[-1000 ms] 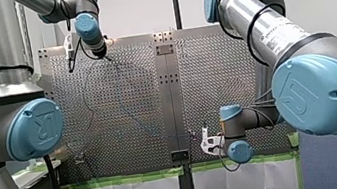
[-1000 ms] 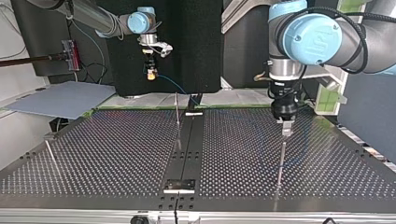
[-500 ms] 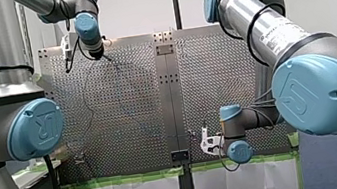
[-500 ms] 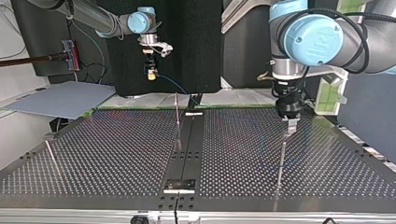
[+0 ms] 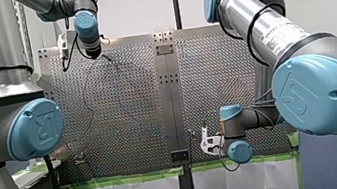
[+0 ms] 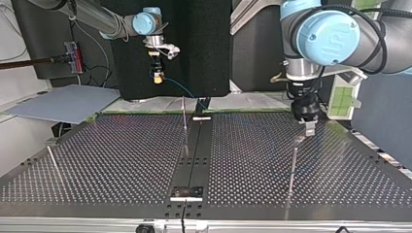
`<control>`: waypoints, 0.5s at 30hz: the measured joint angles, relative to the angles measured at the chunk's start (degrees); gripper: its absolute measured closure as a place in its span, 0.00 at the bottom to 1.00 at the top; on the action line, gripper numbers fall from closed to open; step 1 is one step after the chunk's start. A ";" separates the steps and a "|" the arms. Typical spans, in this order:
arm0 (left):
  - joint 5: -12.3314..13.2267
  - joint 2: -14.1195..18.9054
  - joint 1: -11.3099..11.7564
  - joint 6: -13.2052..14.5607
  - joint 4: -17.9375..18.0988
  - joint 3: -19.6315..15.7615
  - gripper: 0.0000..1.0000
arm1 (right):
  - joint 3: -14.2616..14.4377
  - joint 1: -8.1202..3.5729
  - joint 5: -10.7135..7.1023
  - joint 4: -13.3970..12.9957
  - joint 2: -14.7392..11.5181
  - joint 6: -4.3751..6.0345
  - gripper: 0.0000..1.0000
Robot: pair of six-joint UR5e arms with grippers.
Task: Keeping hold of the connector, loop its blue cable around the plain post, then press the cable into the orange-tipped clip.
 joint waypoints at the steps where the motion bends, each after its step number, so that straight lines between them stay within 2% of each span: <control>1: 0.26 0.01 -0.09 0.30 0.25 0.00 0.02 | -0.02 0.00 -0.02 -0.01 0.00 0.02 1.00; 9: 2.65 -0.53 -1.43 4.46 2.59 0.00 0.02 | -0.43 -0.48 -0.13 -0.03 0.00 0.53 1.00; 15: 1.86 -2.93 -2.90 7.75 3.88 0.00 0.02 | -0.81 -0.52 -0.21 0.06 0.01 0.71 1.00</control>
